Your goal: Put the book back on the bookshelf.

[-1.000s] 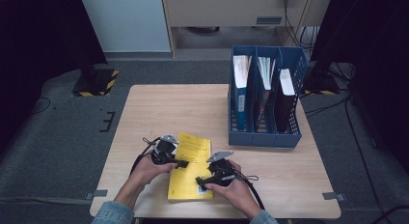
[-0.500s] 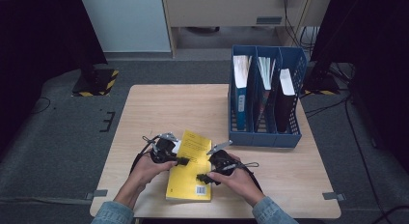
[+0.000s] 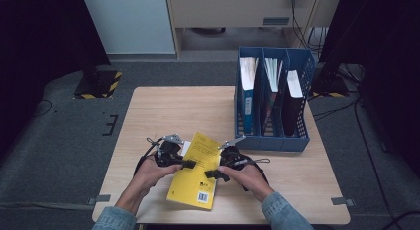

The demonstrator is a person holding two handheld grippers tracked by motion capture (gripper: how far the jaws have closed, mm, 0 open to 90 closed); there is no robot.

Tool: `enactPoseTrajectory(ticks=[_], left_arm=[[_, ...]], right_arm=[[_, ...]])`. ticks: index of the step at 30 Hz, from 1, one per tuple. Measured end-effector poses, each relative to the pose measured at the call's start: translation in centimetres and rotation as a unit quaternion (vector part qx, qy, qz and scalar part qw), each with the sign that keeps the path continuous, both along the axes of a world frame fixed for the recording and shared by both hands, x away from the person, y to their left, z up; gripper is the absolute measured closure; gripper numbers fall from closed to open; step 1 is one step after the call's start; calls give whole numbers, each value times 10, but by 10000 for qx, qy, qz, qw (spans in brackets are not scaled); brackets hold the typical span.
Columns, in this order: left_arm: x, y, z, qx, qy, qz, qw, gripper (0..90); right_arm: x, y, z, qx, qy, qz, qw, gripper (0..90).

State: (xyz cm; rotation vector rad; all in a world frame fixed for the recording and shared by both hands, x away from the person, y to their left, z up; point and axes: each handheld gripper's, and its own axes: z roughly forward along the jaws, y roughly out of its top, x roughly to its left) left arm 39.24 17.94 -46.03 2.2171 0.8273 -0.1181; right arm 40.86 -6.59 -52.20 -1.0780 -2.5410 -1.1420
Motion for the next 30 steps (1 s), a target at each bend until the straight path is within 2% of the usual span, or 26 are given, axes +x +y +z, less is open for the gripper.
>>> enactPoseTrajectory(ticks=[4, 6, 11, 16, 20, 22, 24, 26, 30], left_arm=[[-1, 3, 2, 49, -6, -24, 10000, 829], [-1, 5, 3, 64, -6, -31, 10000, 828], [0, 9, 6, 159, -105, 8, 9998, 831], [2, 15, 10, 104, -199, 44, 9997, 838], [4, 20, 13, 24, -223, 39, 9997, 840], [4, 20, 14, -63, -239, 32, 9997, 842], [4, 20, 15, -202, -241, 11, 9995, 845], [4, 20, 18, -208, -293, 13, 9994, 845], [4, 21, 21, -230, -371, 48, 9990, 844]], right_arm=[[4, -2, 0, 172, 211, 43, 9996, 209], [6, -5, 1, 222, 245, 74, 9994, 256], [5, -6, 12, 193, 77, -19, 9998, 329], [4, -6, 30, 182, -136, -79, 9997, 402], [3, -5, 45, 143, -259, 62, 9995, 439], [3, -3, 50, 242, -117, 124, 9996, 465], [1, 3, 53, 286, -70, 326, 9990, 472], [-1, 8, 56, 180, -189, 412, 9988, 468], [-1, 12, 64, -22, -407, 410, 9983, 476]])
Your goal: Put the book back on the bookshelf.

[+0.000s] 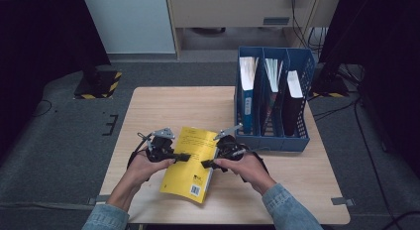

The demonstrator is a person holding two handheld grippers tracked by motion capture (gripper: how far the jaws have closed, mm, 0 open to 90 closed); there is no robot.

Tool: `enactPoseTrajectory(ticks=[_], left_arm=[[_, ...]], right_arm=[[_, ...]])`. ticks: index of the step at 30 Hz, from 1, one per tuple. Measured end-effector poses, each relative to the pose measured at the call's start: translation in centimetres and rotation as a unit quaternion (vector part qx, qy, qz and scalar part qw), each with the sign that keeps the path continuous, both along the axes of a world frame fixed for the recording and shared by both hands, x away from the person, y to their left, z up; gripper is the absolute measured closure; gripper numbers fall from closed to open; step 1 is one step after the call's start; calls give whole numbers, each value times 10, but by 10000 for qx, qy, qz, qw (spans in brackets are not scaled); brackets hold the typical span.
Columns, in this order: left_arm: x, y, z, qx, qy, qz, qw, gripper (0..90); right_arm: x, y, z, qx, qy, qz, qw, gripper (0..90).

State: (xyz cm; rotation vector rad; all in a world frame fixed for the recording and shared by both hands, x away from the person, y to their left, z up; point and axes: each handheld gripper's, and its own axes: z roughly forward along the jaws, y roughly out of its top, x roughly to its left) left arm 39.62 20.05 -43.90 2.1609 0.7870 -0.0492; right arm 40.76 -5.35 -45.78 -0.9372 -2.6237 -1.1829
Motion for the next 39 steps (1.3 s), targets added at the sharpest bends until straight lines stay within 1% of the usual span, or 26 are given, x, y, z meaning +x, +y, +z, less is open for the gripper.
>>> enactPoseTrajectory(ticks=[3, 4, 8, 11, 14, 17, 20, 21, 25, 28, 36, 39], left_arm=[[0, 0, 2, 63, -43, 8, 10000, 841], [0, 0, 3, 66, -58, 19, 10000, 840], [3, 1, 4, -8, -98, 81, 9999, 835], [3, 1, 6, -48, -142, 96, 9998, 830], [4, 1, 7, -106, -200, 143, 9996, 826], [4, 2, 10, -159, -258, 220, 9993, 807], [5, 2, 12, -109, -330, 256, 9991, 794], [5, 2, 13, -83, -339, 266, 9990, 785], [6, 4, 15, -126, -325, 280, 9990, 789], [6, 5, 16, -142, -339, 302, 9989, 783], [8, 5, 23, -138, -482, 347, 9981, 767], [8, 4, 25, -88, -551, 361, 9978, 761]], right_arm=[[0, 4, 5, -157, -128, 14, 9998, 487], [0, 5, 7, -220, -138, 15, 9997, 491], [4, 5, 12, -308, -202, -7, 9993, 528], [5, 5, 16, -346, -259, -7, 9991, 556], [6, 3, 21, -333, -326, -68, 9989, 589], [6, 1, 24, -328, -314, -125, 9989, 611], [7, 0, 26, -322, -300, -126, 9990, 625], [8, 1, 26, -319, -287, -151, 9990, 629], [10, 0, 30, -316, -277, -134, 9990, 653], [10, 0, 34, -343, -349, -117, 9987, 670], [10, -3, 45, -474, -551, -152, 9972, 702], [11, -4, 48, -523, -601, -185, 9966, 710]])
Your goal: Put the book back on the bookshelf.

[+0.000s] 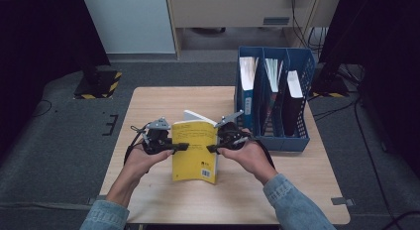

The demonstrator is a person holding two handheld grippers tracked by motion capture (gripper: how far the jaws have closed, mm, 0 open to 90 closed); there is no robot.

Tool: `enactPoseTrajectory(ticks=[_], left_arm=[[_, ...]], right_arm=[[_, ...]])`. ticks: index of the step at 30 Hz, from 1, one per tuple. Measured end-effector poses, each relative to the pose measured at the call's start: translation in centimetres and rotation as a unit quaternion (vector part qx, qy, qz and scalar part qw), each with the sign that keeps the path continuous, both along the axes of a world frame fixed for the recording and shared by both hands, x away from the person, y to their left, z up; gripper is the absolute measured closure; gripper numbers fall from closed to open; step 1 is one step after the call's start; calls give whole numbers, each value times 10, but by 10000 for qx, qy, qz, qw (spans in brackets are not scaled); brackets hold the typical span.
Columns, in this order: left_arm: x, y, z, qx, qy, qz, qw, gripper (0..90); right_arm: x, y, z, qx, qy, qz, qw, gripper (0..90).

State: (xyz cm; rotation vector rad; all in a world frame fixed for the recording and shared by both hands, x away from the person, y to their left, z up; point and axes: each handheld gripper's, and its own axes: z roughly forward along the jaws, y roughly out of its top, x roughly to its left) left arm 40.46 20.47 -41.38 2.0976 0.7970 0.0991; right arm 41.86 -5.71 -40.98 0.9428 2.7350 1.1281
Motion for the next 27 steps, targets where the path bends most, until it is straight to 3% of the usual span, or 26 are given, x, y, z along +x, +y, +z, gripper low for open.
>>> enactPoseTrajectory(ticks=[15, 18, 27], left_arm=[[2, 7, 5, -67, -138, 207, 9997, 747], [3, 7, 7, -2, -180, 230, 9996, 752], [10, 5, 11, 49, -295, 384, 9988, 758]], right_arm=[[1, 1, 3, -59, -86, -29, 9999, 723], [1, 2, 5, -92, -131, -52, 9999, 725], [5, 6, 11, -253, -470, -166, 9984, 729]])
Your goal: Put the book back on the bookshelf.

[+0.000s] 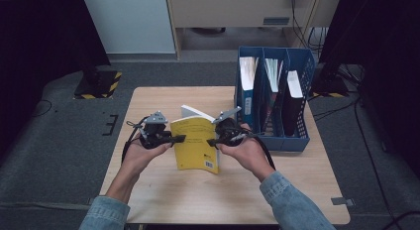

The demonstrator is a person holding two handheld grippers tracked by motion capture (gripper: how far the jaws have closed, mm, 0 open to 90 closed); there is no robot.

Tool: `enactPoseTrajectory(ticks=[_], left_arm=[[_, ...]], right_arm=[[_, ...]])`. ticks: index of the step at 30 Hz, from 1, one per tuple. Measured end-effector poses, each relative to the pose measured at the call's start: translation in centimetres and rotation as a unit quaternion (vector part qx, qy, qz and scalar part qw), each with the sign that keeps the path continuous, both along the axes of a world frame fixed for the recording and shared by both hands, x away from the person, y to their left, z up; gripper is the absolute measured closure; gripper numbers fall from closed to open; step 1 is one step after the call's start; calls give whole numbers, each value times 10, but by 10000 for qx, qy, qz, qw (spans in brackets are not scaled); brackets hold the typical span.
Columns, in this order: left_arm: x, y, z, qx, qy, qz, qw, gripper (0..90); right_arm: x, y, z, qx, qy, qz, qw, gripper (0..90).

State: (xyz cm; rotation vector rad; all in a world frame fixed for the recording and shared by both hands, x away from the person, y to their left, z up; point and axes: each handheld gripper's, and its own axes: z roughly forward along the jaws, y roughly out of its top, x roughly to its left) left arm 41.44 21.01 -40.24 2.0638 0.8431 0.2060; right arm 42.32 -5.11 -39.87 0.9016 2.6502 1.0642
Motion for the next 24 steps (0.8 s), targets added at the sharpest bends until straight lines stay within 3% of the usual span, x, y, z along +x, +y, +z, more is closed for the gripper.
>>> enactPoseTrajectory(ticks=[7, 17, 24], left_arm=[[-1, 0, -3, 6, -76, 51, 10000, 748], [-14, 2, -2, -13, -163, -1, 9999, 732], [-20, 1, -2, -5, -186, -67, 9998, 722]], right_arm=[[0, 0, -2, -50, -139, 2, 9999, 725], [-14, 0, 1, -148, -311, 266, 9991, 694], [-20, 2, 13, -53, -389, 392, 9985, 659]])
